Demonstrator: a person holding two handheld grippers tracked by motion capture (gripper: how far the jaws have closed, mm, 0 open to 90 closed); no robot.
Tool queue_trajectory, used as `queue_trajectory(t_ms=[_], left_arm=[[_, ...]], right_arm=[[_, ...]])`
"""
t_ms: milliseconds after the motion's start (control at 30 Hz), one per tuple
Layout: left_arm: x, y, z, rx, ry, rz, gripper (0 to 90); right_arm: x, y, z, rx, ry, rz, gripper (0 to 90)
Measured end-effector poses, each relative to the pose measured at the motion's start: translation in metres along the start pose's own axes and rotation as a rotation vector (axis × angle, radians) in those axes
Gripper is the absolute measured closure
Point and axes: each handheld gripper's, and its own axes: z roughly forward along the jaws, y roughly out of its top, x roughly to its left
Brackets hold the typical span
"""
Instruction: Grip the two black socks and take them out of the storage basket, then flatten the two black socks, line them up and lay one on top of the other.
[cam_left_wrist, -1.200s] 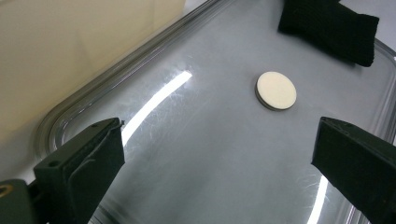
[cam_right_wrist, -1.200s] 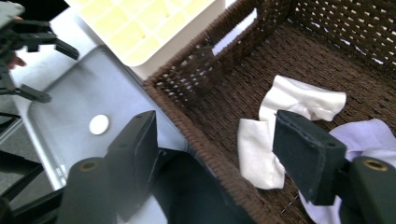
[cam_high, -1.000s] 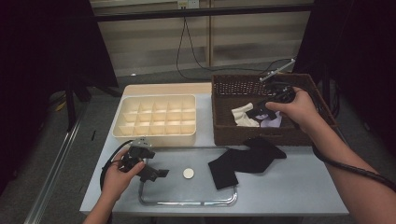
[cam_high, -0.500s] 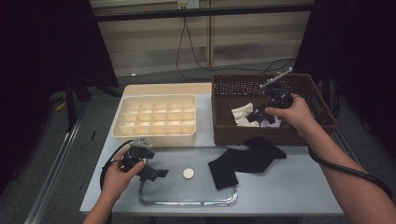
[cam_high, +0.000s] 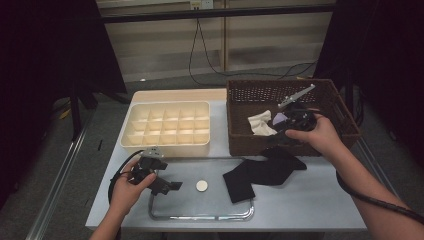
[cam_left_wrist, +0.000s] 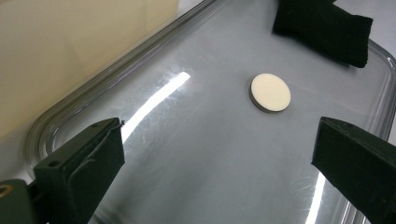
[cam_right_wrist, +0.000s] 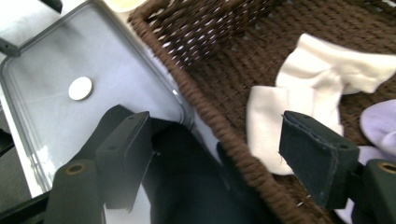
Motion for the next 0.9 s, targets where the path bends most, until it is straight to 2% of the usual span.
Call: queue_trajectory(t_ms=[100,200,333,500,633,700,833,900], left_arm=[[-0.001,0.001,0.001,-0.007,-0.007,0.002,2.0],[-0.003,0.003,0.002,-0.008,-0.021,0.009,2.0],[-0.006,0.006,0.004,-0.012,-0.034,0.018,1.8],[-0.009,0.01,0.008,0.002,-0.05,0.033,1.8],[-0.014,0.016,0.013,0.006,-0.067,0.053,1.7],[-0.019,0.019,0.016,0.001,-0.084,0.048,1.6],[-0.029,0.027,0.023,0.006,-0.11,0.092,0.9],[-0.033,0.031,0.027,0.013,-0.121,0.119,0.6]], right_arm=[[0.006,-0.007,0.003,-0.009,0.015,-0.016,24.1],[0.012,-0.014,0.007,-0.037,-0.015,-0.041,20.9],[0.012,-0.02,0.006,-0.078,-0.016,-0.042,20.9],[0.014,-0.014,0.0,-0.045,-0.016,-0.054,19.7],[0.021,-0.009,-0.008,-0.051,-0.007,-0.061,18.1],[0.026,-0.01,-0.011,-0.056,0.004,-0.068,18.2],[0.037,-0.016,-0.011,-0.069,0.038,-0.103,21.2],[0.039,-0.02,-0.009,-0.077,0.054,-0.096,22.0]])
